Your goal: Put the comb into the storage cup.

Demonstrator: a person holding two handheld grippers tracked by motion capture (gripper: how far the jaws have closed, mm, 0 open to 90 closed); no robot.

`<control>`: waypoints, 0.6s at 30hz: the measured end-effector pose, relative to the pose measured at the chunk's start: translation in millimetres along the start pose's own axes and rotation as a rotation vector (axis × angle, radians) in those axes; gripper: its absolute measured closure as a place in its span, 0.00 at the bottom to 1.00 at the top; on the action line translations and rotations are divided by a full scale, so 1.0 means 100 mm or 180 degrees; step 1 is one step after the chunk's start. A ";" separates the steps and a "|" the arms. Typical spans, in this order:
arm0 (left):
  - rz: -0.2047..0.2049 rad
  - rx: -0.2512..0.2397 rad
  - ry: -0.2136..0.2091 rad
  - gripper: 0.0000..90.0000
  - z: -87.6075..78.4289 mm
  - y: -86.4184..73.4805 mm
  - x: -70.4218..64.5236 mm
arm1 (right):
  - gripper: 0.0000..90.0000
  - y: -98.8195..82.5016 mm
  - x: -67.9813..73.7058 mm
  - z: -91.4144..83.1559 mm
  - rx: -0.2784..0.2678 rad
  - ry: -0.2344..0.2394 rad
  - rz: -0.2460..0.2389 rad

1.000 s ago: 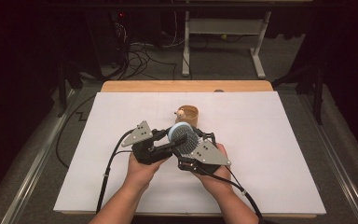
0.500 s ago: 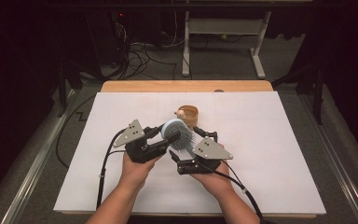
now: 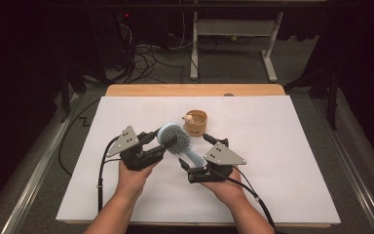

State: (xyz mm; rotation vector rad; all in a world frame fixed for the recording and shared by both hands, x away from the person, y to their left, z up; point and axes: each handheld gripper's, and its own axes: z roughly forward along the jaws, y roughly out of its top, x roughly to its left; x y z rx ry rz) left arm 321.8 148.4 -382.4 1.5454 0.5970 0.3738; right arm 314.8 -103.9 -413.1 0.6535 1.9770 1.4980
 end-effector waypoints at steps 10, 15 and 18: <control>0.0102 0.0029 0.0140 0.64 -0.10 0.02 0.08 | 0.00 -0.05 -0.10 -0.12 0.0027 -0.0010 0.0083; 0.0148 0.0053 0.0213 0.64 -0.17 0.01 0.12 | 0.00 -0.13 -0.18 -0.18 0.0088 -0.0076 0.0144; 0.0160 0.0041 0.0240 0.64 -0.20 0.01 0.13 | 0.00 -0.16 -0.23 -0.21 0.0121 -0.0113 0.0171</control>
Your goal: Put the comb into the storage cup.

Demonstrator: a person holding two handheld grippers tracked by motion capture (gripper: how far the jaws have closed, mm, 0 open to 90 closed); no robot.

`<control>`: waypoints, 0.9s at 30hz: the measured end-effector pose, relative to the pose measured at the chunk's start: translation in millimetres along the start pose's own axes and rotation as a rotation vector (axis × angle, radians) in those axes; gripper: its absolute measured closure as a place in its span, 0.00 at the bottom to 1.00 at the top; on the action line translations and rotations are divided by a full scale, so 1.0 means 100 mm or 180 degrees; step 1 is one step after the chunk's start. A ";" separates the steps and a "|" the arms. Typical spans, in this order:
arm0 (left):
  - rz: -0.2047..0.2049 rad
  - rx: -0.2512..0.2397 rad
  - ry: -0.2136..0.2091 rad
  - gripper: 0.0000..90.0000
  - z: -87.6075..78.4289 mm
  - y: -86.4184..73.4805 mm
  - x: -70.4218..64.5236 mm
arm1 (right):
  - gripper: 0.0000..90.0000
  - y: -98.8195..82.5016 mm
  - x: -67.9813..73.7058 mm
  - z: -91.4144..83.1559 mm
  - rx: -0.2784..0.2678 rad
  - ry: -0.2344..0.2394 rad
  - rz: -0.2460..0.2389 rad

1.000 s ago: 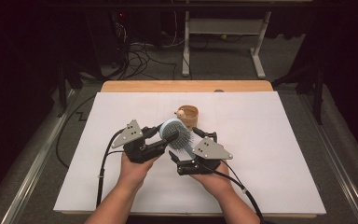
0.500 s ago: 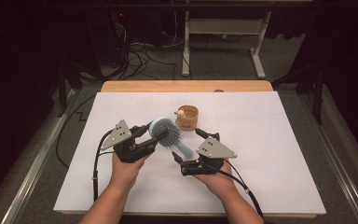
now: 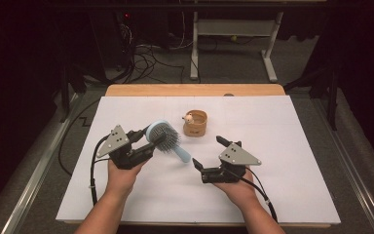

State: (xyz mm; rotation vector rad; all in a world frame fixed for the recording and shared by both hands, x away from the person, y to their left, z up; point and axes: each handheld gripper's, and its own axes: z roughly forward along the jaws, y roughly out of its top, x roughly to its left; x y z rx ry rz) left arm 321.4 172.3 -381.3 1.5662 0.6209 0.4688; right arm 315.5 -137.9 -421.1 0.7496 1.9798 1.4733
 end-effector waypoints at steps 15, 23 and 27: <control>0.0046 -0.0060 0.0215 0.64 -0.14 0.03 0.11 | 0.00 -0.31 -0.39 -0.31 0.0079 -0.0347 0.0278; 0.0072 -0.0040 0.0306 0.64 -0.19 0.04 0.16 | 0.00 -0.45 -0.54 -0.48 0.0130 -0.0501 0.0335; 0.0075 -0.0057 0.0326 0.64 -0.21 0.04 0.17 | 0.00 -0.51 -0.60 -0.57 0.0141 -0.0551 0.0354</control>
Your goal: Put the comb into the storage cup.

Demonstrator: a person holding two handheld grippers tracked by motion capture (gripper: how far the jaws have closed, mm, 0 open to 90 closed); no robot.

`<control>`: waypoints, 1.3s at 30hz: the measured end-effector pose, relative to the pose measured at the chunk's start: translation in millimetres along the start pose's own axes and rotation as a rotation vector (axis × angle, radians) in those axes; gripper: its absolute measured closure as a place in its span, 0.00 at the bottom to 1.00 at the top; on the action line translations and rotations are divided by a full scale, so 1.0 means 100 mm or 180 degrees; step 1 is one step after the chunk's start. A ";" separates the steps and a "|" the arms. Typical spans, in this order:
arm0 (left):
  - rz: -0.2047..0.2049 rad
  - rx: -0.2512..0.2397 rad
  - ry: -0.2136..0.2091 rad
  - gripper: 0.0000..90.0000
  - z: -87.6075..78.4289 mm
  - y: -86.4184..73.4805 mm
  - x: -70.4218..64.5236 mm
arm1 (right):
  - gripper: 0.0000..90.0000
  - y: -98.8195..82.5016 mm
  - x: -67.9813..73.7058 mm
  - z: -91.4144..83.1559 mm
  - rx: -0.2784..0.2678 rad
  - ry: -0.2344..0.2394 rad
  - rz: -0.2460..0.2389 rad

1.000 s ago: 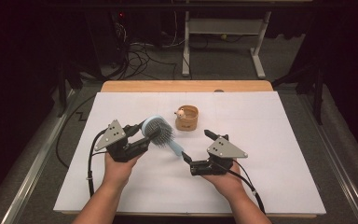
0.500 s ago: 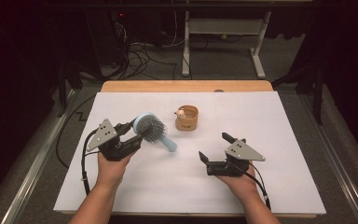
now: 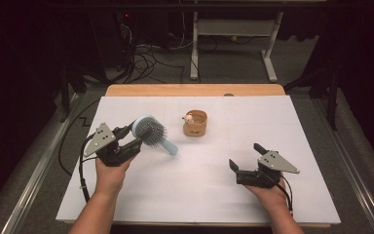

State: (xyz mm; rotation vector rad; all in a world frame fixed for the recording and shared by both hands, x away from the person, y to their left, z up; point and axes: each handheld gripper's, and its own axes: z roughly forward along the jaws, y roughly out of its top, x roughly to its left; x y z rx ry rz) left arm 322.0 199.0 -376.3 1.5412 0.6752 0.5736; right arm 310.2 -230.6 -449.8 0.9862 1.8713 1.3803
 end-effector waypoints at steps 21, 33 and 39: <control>-0.0054 -0.0135 0.0031 0.64 -0.02 0.11 0.00 | 0.00 -0.13 -0.19 -0.21 -0.0092 -0.0172 0.0099; -0.0103 -0.0123 -0.0013 0.64 0.15 0.21 -0.01 | 0.00 -0.13 -0.19 -0.21 -0.0098 -0.0141 0.0092; -0.0101 -0.0119 -0.0040 0.64 0.25 0.24 -0.02 | 0.00 -0.12 -0.18 -0.20 -0.0099 -0.0128 0.0093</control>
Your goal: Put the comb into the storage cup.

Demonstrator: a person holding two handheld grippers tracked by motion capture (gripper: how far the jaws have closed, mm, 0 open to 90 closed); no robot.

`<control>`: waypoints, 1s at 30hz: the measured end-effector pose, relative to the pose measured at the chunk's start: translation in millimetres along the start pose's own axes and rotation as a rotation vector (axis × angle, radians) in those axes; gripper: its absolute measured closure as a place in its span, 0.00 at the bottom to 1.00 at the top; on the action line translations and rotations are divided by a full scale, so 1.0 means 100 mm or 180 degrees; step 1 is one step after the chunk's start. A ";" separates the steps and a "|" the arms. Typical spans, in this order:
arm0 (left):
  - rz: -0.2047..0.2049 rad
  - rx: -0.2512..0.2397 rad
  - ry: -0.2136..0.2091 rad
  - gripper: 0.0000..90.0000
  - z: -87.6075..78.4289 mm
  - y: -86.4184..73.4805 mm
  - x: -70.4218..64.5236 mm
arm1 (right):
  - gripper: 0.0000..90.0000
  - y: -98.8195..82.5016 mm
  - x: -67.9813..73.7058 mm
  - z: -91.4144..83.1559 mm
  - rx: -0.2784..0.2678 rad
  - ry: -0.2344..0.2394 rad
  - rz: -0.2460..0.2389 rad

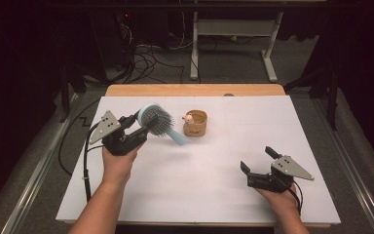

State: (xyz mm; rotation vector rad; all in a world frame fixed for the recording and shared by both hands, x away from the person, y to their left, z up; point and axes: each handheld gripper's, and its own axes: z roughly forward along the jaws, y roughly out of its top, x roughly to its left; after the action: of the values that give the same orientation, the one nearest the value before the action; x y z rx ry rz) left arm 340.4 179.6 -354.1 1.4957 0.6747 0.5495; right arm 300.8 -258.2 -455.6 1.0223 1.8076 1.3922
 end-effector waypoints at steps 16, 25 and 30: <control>-0.0044 -0.0053 -0.0040 0.64 0.15 0.13 -0.01 | 0.00 0.00 -0.01 0.00 0.0006 0.0013 0.0058; 0.0007 -0.0084 -0.0057 0.64 0.21 0.25 -0.04 | 0.00 0.01 -0.01 0.00 0.0011 0.0061 0.0048; -0.0009 -0.0127 -0.0076 0.63 0.26 0.29 -0.05 | 0.00 0.00 -0.01 0.01 0.0042 0.0086 0.0072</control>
State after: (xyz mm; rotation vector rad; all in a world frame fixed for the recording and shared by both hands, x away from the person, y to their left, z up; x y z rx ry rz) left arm 357.0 158.3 -326.0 1.4616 0.6436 0.5393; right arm 302.5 -258.9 -455.5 1.0384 1.8323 1.4158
